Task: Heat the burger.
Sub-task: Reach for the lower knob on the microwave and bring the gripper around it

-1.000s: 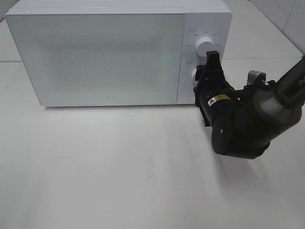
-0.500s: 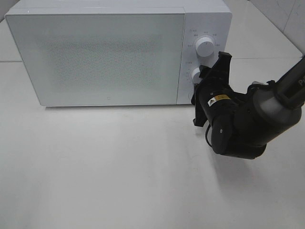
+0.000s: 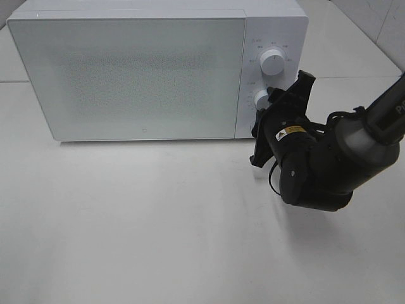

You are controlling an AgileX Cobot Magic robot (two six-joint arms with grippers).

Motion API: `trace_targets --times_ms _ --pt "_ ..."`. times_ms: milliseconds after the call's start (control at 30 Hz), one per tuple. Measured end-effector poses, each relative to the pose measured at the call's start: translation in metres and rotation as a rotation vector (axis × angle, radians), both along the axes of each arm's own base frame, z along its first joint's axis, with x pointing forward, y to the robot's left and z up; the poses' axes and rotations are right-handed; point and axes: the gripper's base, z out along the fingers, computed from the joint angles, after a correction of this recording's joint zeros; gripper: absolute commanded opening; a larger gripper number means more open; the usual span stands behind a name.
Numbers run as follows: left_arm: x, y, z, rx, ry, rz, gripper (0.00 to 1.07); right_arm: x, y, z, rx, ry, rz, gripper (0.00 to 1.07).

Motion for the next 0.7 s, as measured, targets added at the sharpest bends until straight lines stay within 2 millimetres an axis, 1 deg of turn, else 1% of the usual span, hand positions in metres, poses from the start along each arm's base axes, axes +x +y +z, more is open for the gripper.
trace_targets --times_ms 433,700 --pt "0.0 0.0 0.0 0.001 0.0 0.0 1.05 -0.0003 0.0007 -0.0001 0.012 0.002 -0.003 0.02" --pt "0.0 0.0 0.0 0.001 0.0 0.0 1.05 -0.0003 0.0004 -0.0001 -0.041 0.003 0.004 0.06"
